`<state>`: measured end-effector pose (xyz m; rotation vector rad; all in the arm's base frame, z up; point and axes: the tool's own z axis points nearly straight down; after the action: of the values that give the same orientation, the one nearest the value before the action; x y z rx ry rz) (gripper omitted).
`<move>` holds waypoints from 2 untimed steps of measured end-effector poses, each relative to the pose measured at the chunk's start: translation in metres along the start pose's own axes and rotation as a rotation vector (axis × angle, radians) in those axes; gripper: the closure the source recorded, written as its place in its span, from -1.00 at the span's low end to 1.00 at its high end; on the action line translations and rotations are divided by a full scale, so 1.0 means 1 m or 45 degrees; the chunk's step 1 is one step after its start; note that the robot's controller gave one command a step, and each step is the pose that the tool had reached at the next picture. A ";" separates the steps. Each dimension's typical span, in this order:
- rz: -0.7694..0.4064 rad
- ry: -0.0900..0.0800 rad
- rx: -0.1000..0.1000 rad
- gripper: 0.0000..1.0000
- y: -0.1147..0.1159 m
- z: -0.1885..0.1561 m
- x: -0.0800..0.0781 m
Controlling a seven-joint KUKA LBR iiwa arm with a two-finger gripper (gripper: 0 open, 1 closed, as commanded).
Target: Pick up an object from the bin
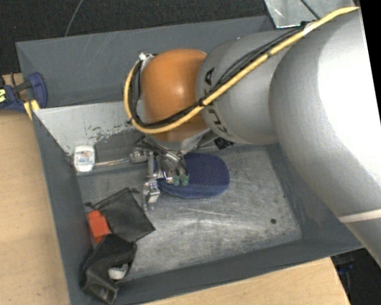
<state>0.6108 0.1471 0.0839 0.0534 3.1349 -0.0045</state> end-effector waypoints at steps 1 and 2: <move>0.168 0.012 -0.002 -1.00 -0.070 0.004 -0.016; 0.165 0.005 -0.004 1.00 -0.068 0.003 -0.017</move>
Offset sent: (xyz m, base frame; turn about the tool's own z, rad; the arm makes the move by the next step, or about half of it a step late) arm 0.0133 -0.0682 -0.0037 0.1283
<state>0.6250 0.0785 0.0812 0.2564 3.1287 0.0017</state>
